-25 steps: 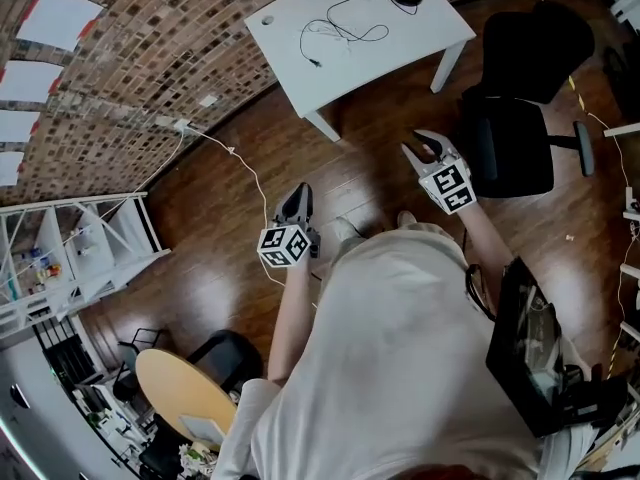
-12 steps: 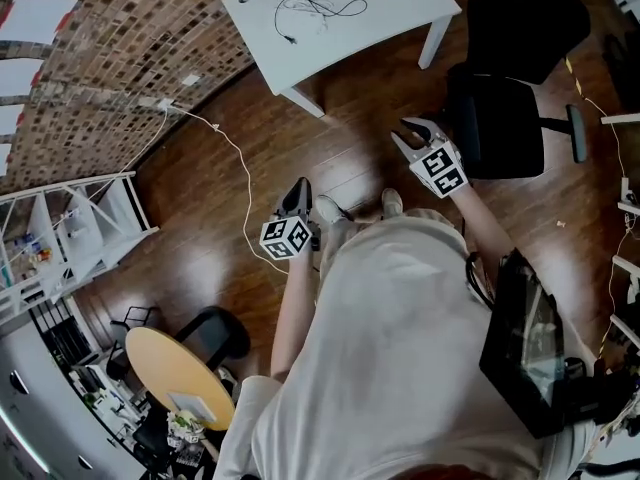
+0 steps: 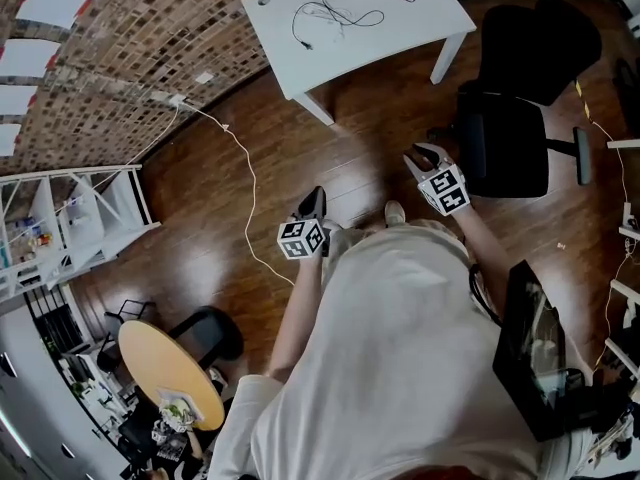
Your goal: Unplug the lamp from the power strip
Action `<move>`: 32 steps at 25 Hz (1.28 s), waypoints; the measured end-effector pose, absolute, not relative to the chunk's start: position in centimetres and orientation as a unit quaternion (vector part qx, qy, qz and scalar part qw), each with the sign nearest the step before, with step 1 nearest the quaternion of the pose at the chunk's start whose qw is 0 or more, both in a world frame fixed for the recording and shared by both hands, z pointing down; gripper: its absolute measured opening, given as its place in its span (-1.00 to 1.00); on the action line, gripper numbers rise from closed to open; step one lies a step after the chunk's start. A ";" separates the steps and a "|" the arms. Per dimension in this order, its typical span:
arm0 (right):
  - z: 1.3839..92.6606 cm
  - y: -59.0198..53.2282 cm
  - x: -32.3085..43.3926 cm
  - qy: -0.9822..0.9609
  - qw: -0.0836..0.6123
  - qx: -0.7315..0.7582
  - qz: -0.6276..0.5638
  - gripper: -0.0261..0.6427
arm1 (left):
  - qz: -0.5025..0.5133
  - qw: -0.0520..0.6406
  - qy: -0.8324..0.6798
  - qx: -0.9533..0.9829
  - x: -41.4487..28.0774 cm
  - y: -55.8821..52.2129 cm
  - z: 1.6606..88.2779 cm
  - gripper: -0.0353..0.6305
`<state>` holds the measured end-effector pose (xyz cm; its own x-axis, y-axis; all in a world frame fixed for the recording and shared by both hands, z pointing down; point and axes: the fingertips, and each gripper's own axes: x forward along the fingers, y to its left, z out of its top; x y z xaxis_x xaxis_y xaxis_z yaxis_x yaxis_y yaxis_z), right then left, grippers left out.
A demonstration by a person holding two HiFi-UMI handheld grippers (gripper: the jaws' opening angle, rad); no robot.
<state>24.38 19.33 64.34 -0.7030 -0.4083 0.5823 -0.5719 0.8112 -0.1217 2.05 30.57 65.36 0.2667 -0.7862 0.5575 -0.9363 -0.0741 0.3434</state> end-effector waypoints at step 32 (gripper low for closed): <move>66.7 21.0 12.3 -0.880 0.296 0.309 0.206 -0.65 | 0.183 0.357 -0.513 0.759 -8.2 32.7 68.0 -0.88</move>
<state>12.30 21.04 66.69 -0.6335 -0.4221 0.6485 -0.6660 0.7241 -0.1792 -8.19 32.70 68.00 0.4072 -0.6480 0.6436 -0.9090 -0.2186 0.3549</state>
